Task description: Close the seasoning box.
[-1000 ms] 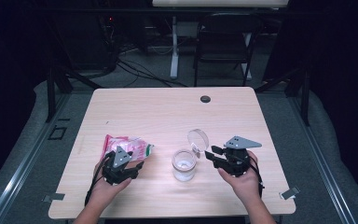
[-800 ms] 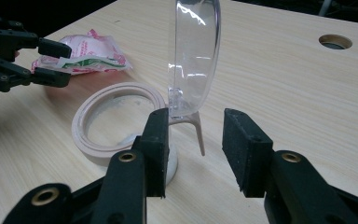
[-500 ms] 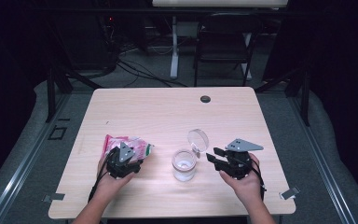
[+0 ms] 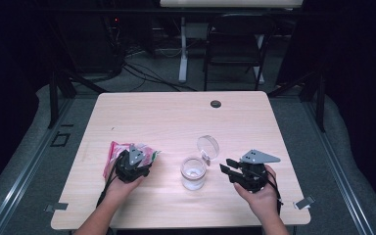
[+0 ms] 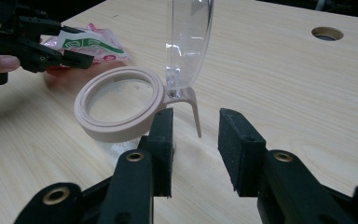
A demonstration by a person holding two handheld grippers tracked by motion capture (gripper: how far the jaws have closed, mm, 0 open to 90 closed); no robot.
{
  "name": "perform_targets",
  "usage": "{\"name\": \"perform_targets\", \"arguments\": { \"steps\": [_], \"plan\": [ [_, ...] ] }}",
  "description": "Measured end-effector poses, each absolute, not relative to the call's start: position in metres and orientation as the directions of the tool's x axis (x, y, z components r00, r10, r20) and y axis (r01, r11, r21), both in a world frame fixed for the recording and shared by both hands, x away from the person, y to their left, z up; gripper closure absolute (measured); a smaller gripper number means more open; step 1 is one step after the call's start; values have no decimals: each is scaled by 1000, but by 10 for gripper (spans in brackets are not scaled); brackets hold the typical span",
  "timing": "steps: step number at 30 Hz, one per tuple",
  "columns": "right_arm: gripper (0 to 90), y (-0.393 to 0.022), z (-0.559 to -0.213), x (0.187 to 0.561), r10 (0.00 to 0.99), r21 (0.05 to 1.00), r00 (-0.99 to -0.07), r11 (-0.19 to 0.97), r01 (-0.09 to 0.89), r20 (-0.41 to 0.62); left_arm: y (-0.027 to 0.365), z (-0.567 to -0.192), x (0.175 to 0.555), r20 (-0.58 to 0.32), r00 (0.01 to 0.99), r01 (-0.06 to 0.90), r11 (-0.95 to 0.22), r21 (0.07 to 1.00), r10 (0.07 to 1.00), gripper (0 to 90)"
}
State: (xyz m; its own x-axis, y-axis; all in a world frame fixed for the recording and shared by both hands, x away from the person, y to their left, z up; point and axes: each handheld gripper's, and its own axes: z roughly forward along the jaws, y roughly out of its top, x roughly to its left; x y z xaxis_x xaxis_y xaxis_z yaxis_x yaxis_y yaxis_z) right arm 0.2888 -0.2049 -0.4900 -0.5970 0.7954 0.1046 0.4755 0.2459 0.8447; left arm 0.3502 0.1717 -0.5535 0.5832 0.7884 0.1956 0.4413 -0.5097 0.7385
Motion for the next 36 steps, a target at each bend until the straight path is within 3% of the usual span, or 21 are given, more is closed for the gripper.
{"name": "perform_targets", "arguments": {
  "steps": [16,30,36],
  "plan": [
    [660,-212,-494,285,807,845,-575,209,492,135,170,-559,361,189,573,471,-509,720,797,544],
    [655,-219,-497,281,819,843,-555,188,503,149,175,-553,365,124,534,524,-442,728,836,799],
    [650,-221,-498,281,819,840,-555,196,505,143,181,-548,366,83,515,551,-403,731,853,852]
  ]
}}
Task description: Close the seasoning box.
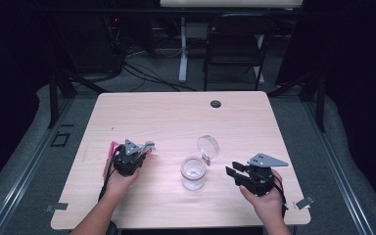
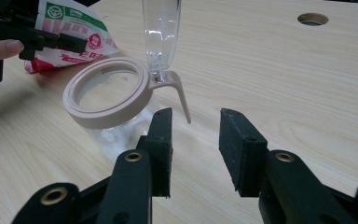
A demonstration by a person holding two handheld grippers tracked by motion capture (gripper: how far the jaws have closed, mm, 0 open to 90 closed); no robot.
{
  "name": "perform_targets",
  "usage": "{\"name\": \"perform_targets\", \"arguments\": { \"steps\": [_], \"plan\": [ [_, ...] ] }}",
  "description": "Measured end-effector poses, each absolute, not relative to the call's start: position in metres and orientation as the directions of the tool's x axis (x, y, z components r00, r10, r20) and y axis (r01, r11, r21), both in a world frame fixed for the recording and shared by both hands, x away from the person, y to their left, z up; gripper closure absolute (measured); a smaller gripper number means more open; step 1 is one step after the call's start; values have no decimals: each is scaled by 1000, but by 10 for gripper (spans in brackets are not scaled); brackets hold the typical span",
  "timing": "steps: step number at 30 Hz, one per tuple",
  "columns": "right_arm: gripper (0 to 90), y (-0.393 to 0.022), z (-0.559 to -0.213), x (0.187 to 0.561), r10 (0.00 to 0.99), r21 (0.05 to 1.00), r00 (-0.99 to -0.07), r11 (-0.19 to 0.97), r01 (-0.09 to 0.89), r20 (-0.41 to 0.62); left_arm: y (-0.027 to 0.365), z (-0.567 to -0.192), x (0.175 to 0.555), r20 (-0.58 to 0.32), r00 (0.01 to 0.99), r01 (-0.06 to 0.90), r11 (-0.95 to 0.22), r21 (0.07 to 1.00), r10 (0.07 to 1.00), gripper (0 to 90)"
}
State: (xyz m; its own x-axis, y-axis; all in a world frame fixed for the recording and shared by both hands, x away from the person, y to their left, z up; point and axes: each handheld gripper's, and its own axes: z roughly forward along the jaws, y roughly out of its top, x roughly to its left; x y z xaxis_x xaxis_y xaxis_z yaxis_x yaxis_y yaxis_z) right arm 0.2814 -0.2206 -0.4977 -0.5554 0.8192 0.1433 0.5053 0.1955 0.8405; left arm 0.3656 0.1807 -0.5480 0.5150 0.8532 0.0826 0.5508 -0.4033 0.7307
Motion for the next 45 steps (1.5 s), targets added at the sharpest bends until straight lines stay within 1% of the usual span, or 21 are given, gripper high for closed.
{"name": "perform_targets", "arguments": {
  "steps": [4,12,18,24,32,40,45],
  "plan": [
    [650,-222,-498,282,820,841,-555,195,505,143,183,-543,365,73,514,554,-395,733,855,869],
    [649,-223,-496,282,819,845,-555,187,501,148,187,-528,362,122,512,540,-430,723,850,890],
    [644,-218,-493,286,803,855,-575,184,485,153,195,-517,355,130,503,535,-426,730,854,895],
    [643,-211,-489,290,783,859,-607,212,466,135,211,-502,347,111,467,539,-382,750,877,900],
    [638,-205,-487,298,765,862,-627,214,459,144,240,-482,338,100,407,545,-329,771,908,900],
    [635,-201,-489,304,757,862,-635,213,460,152,273,-471,336,47,347,566,-249,786,937,900],
    [630,-199,-489,307,750,861,-642,215,462,157,282,-467,340,28,331,572,-224,789,943,900]
  ]
}}
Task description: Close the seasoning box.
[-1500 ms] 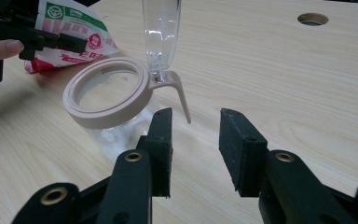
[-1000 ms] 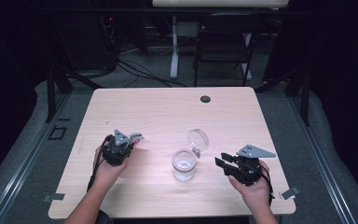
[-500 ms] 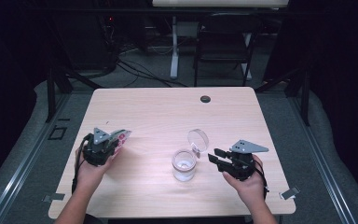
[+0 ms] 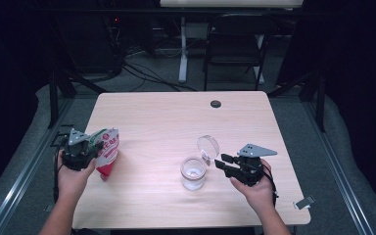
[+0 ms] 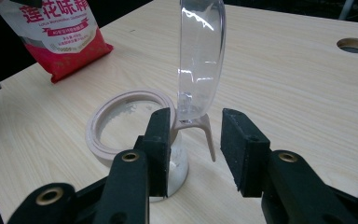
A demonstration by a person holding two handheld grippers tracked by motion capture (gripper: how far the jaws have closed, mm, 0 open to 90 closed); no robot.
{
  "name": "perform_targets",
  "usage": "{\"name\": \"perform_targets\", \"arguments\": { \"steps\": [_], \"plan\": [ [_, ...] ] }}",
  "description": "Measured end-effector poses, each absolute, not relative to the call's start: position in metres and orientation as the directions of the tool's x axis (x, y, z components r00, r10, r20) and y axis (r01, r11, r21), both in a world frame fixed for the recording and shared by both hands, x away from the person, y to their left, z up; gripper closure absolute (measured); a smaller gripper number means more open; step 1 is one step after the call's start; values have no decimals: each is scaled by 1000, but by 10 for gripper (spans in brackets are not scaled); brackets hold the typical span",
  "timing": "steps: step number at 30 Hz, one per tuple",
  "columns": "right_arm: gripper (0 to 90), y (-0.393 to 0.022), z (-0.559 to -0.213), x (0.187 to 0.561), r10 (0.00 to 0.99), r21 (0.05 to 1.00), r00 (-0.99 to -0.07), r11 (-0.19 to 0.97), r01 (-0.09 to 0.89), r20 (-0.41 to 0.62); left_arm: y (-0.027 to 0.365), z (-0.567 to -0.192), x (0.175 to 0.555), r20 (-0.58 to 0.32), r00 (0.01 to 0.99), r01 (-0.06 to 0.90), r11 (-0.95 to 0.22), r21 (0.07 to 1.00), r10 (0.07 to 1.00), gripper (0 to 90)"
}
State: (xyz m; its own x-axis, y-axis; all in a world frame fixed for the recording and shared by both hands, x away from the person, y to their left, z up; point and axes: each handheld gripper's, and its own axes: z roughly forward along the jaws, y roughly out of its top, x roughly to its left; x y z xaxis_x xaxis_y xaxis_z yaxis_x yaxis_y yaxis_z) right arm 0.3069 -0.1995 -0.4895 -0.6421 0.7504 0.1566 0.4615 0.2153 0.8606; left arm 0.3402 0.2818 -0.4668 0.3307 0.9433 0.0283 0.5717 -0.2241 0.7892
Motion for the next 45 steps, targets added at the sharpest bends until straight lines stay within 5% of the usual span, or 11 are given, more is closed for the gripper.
{"name": "perform_targets", "arguments": {
  "steps": [22,45],
  "plan": [
    [626,-201,-490,311,751,863,-637,194,467,176,273,-418,371,66,362,555,-271,786,930,900],
    [543,-203,-488,310,765,876,-625,185,446,157,173,-413,352,69,671,429,-462,776,739,900]
  ]
}}
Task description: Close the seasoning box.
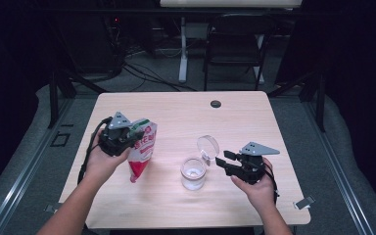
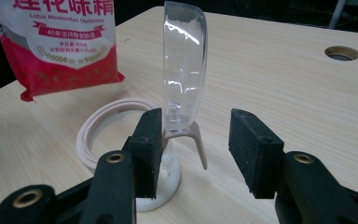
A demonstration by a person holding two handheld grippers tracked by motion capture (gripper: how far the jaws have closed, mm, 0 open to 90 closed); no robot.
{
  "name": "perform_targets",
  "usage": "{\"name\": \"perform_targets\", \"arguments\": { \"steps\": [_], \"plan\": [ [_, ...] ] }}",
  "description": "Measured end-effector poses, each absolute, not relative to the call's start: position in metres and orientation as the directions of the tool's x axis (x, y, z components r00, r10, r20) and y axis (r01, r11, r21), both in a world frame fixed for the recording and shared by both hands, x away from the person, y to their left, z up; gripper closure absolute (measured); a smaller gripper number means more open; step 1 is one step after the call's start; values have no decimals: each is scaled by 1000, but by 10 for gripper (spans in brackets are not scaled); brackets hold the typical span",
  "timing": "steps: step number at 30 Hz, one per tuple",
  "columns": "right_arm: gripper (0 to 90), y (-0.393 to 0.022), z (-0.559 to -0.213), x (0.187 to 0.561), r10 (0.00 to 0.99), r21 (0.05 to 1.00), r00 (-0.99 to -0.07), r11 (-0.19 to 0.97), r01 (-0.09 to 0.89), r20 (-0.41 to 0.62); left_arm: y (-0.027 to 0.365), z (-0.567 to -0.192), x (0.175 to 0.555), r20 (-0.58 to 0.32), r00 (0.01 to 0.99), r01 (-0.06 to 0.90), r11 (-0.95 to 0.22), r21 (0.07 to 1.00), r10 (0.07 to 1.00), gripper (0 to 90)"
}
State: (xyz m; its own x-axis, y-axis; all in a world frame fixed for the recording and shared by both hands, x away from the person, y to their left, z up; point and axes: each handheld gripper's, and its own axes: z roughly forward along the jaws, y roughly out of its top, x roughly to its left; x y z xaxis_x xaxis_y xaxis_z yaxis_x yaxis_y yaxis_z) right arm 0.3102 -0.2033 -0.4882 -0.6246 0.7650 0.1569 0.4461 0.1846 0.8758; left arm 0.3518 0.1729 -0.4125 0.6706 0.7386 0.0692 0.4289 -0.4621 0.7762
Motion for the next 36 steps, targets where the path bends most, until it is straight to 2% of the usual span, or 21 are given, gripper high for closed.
{"name": "perform_targets", "arguments": {
  "steps": [10,20,23,29,36],
  "plan": [
    [513,-206,-486,309,770,889,-621,176,422,143,141,-434,336,60,760,376,-514,771,647,900],
    [466,-200,-476,306,745,898,-658,209,386,109,148,-452,312,39,784,358,-502,787,620,900],
    [508,-198,-464,301,728,909,-679,214,359,97,151,-459,309,19,781,369,-485,792,625,900],
    [671,-188,-444,294,661,910,-746,260,323,76,150,-471,301,-10,781,375,-456,807,625,900],
    [740,-155,-445,302,585,879,-808,344,329,73,146,-478,299,-43,779,384,-421,822,625,900]
  ]
}}
